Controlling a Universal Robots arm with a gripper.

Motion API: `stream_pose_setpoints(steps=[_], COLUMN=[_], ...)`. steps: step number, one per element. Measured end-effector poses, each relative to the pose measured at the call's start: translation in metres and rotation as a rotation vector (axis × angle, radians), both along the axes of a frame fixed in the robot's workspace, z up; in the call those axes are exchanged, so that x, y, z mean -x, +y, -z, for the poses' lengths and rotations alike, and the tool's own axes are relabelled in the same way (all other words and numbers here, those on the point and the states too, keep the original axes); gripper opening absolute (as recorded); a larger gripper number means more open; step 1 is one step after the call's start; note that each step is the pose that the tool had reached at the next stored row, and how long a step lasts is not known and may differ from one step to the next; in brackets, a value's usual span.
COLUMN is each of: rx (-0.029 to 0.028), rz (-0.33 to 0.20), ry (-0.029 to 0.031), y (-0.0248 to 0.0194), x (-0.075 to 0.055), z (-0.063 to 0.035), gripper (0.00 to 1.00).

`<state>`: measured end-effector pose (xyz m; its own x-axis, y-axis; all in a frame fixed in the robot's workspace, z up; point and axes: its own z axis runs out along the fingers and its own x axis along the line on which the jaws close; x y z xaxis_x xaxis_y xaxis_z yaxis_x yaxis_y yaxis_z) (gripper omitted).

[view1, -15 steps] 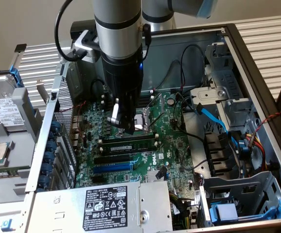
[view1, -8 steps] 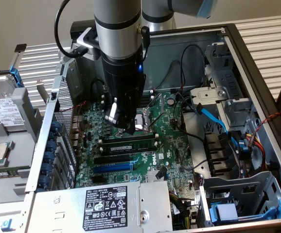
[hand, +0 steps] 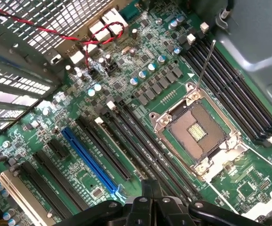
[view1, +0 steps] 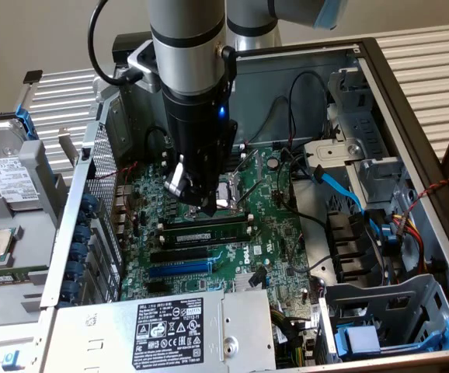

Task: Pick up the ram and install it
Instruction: 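Press down the ram until it locks into place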

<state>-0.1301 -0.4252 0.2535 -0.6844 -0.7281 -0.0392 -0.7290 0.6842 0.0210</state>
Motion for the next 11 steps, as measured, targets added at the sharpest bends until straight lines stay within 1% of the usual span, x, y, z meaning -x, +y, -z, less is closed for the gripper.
stream_pose_setpoints(steps=[11], rx=[0.0], rz=[0.175], ry=[0.0], y=[0.0], x=[0.0], z=[0.0003], gripper=[0.11])
